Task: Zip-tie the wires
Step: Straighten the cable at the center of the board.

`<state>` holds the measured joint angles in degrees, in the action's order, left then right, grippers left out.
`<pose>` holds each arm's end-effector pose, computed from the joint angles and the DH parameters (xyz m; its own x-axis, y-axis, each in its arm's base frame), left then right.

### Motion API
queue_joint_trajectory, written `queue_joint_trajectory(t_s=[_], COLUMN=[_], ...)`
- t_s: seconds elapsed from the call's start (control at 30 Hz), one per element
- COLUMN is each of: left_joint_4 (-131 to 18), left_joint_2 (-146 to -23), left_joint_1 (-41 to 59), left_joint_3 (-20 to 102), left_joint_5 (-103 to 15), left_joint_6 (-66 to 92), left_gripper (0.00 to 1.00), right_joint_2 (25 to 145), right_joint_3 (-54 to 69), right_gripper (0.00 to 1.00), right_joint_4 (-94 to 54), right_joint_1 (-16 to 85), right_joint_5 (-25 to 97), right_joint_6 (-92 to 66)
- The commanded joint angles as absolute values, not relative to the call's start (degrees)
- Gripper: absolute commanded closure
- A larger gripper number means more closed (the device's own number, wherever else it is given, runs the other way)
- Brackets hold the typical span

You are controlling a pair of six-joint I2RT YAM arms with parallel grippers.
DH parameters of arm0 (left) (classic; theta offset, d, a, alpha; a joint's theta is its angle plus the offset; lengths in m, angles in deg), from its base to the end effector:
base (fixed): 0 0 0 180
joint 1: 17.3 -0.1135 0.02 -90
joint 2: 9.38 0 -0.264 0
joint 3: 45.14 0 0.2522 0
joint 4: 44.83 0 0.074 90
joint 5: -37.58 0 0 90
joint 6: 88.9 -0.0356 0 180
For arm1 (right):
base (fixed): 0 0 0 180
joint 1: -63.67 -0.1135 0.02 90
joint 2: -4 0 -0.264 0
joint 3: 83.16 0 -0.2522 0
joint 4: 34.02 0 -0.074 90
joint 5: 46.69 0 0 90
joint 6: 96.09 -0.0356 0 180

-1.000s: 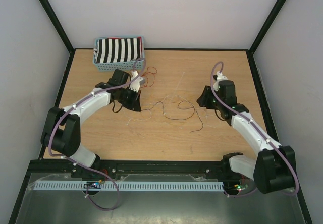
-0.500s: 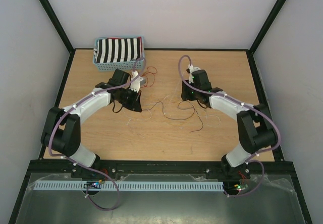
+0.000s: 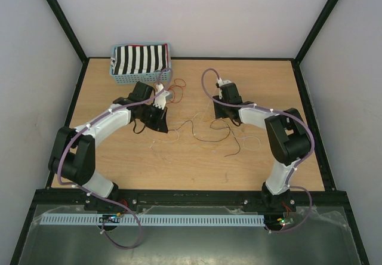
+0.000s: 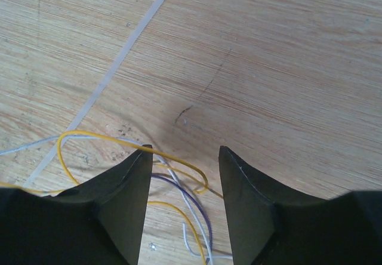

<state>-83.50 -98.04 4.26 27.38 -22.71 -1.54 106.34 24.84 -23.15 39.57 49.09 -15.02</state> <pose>0.2879 -0.1327 0.2216 -0.7323 0.3324 -0.5943 0.6192 0.6882 -0.3781 0.3451 0.1504 0.1719 -0.6464 -0.1200 -0.7535 -0.2397 0.9695 0.0512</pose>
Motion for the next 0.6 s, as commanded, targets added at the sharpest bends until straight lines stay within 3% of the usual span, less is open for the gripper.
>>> queue_joint_trajectory(t_s=[0.0,0.13,0.23,0.57], left_joint_4=[-84.11,-84.51,-85.13,-87.74], left_joint_2=[-97.26,-96.7,-96.28,-97.5], left_joint_1=[4.05,3.72,2.13,-4.96], left_joint_3=[28.64,28.74,28.69,28.49], left_joint_5=[-21.77,-23.29,-23.27,-22.71], left_joint_6=[-0.87,-0.12,1.06,4.86], left_gripper=[1.0,1.0,1.0,1.0], right_joint_2=[107.52,104.63,99.66,93.29], right_joint_3=[23.47,23.59,24.99,25.26], right_gripper=[0.51,0.88,0.99,1.0], right_joint_4=[-26.68,-24.2,-22.18,-10.29], right_joint_1=[39.25,39.28,39.25,44.48], right_joint_5=[50.46,53.78,59.05,78.36], right_joint_6=[-13.94,-13.42,-11.97,-9.65])
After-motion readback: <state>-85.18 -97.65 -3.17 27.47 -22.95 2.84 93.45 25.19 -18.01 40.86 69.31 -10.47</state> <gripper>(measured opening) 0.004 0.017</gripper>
